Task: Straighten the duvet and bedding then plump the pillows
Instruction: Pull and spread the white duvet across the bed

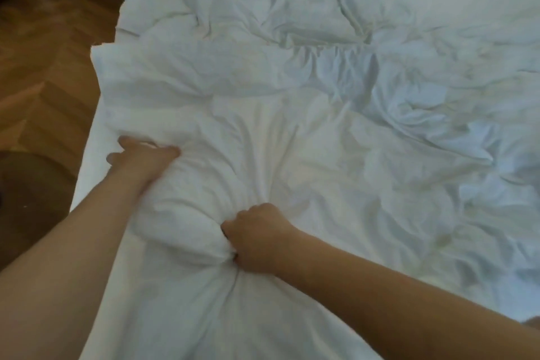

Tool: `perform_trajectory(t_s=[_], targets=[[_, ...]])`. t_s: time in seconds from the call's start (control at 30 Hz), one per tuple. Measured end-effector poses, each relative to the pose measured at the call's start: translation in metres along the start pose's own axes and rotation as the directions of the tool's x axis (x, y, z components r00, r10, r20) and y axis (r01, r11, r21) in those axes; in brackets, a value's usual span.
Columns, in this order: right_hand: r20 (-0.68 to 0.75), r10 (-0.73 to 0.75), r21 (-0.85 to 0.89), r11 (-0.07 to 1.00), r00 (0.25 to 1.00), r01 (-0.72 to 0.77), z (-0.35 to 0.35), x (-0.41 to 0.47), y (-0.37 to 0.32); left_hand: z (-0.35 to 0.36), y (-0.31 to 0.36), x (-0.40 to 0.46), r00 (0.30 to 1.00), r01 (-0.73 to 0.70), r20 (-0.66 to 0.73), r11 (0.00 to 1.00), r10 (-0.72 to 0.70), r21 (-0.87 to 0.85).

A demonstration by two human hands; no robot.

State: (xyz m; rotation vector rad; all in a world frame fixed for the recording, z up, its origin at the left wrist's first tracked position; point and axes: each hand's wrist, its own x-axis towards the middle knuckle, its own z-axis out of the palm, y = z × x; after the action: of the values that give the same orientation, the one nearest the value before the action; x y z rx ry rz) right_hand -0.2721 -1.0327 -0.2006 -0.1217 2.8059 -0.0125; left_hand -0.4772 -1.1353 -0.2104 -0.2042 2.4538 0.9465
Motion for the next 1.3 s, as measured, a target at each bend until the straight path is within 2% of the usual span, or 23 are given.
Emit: perform_trajectory(t_s=[0.07, 0.1, 0.13, 0.2, 0.27, 0.33, 0.4, 0.43, 0.47, 0.5, 0.57, 0.6, 0.63, 0.7, 0.77, 0.8, 0.87, 0.93, 1.0, 1.07, 1.13, 1.2, 1.3], targets=[[0.101, 0.017, 0.071, 0.997, 0.995, -0.024, -0.014, -0.012, 0.028, 0.005, 0.017, -0.016, 0.985, -0.027, 0.152, 0.949, 0.078, -0.314], [0.148, 0.036, 0.1, 0.994, 0.988, -0.051, -0.026, -0.021, 0.05, 0.009, 0.031, -0.024, 0.973, -0.077, 0.17, 0.915, 0.155, -0.395], [0.171, 0.09, 0.113, 0.987, 0.981, -0.11, -0.039, -0.032, 0.077, 0.013, 0.052, -0.035, 0.953, -0.152, 0.173, 0.884, 0.25, -0.443], [0.154, 0.325, 0.094, 0.935, 0.933, -0.341, -0.059, -0.062, 0.145, 0.025, 0.109, -0.067, 0.867, -0.311, 0.207, 0.817, 0.453, -0.486], [0.107, 0.608, 0.046, 0.787, 0.786, -0.615, -0.073, -0.112, 0.206, 0.046, 0.17, -0.109, 0.733, -0.442, 0.265, 0.735, 0.626, -0.513], [0.135, 0.785, -0.047, 0.614, 0.604, -0.788, -0.076, -0.164, 0.245, 0.081, 0.22, -0.148, 0.575, -0.6, 0.293, 0.638, 0.764, -0.483], [0.12, 0.869, 0.015, 0.481, 0.479, -0.877, -0.081, -0.198, 0.262, 0.12, 0.252, -0.176, 0.497, -0.719, 0.341, 0.598, 0.798, -0.354], [0.095, 0.885, 0.145, 0.441, 0.456, -0.886, -0.084, -0.205, 0.263, 0.137, 0.26, -0.182, 0.491, -0.746, 0.371, 0.6, 0.788, -0.288], [0.1, 0.885, 0.295, 0.41, 0.455, -0.863, -0.085, -0.208, 0.261, 0.152, 0.265, -0.183, 0.498, -0.755, 0.393, 0.609, 0.773, -0.242], [0.176, 0.855, 0.428, 0.38, 0.488, -0.82, -0.087, -0.207, 0.251, 0.164, 0.265, -0.181, 0.508, -0.746, 0.413, 0.626, 0.756, -0.228], [0.427, 0.659, 0.61, 0.296, 0.62, -0.735, -0.079, -0.196, 0.212, 0.179, 0.262, -0.172, 0.521, -0.724, 0.43, 0.649, 0.737, -0.234], [0.519, 0.55, 0.599, 0.313, 0.655, -0.737, -0.066, -0.187, 0.19, 0.182, 0.26, -0.168, 0.52, -0.739, 0.422, 0.639, 0.742, -0.214], [0.538, 0.518, 0.537, 0.397, 0.665, -0.744, -0.052, -0.178, 0.174, 0.182, 0.259, -0.168, 0.517, -0.775, 0.403, 0.613, 0.755, -0.155], [0.409, 0.628, 0.376, 0.546, 0.662, -0.749, -0.018, -0.163, 0.159, 0.178, 0.261, -0.172, 0.496, -0.856, 0.317, 0.516, 0.809, 0.023], [0.077, 0.758, 0.296, 0.603, 0.648, -0.741, -0.002, -0.154, 0.16, 0.17, 0.269, -0.172, 0.391, -0.91, 0.178, 0.349, 0.903, 0.223], [-0.088, 0.776, 0.296, 0.619, 0.624, -0.728, -0.008, -0.155, 0.166, 0.166, 0.275, -0.172, 0.315, -0.912, 0.113, 0.268, 0.942, 0.31], [-0.216, 0.802, 0.388, 0.594, 0.557, -0.705, -0.029, -0.172, 0.191, 0.159, 0.289, -0.171, 0.195, -0.903, 0.043, 0.163, 0.98, 0.397], [-0.193, 0.845, 0.61, 0.501, 0.498, -0.614, -0.06, -0.203, 0.228, 0.154, 0.305, -0.175, 0.182, -0.892, 0.006, 0.163, 0.983, 0.421], [-0.209, 0.901, 0.853, 0.357, 0.379, -0.38, -0.09, -0.246, 0.262, 0.153, 0.321, -0.187, 0.215, -0.866, -0.055, 0.216, 0.975, 0.45], [-0.134, 0.964, 0.991, 0.135, 0.231, 0.009, -0.11, -0.293, 0.285, 0.156, 0.335, -0.208, 0.257, -0.835, -0.07, 0.258, 0.964, 0.486], [0.021, 0.992, 0.952, -0.056, 0.121, 0.3, -0.119, -0.337, 0.305, 0.165, 0.348, -0.235, 0.209, -0.826, -0.031, 0.193, 0.977, 0.53], [0.143, 0.989, 0.897, -0.14, 0.024, 0.419, -0.123, -0.37, 0.324, 0.181, 0.367, -0.26, 0.121, -0.83, -0.032, 0.119, 0.992, 0.546], [0.257, 0.96, 0.84, -0.167, -0.109, 0.516, -0.114, -0.402, 0.351, 0.217, 0.403, -0.294, -0.017, -0.757, 0.014, -0.022, 1.0, 0.653]])
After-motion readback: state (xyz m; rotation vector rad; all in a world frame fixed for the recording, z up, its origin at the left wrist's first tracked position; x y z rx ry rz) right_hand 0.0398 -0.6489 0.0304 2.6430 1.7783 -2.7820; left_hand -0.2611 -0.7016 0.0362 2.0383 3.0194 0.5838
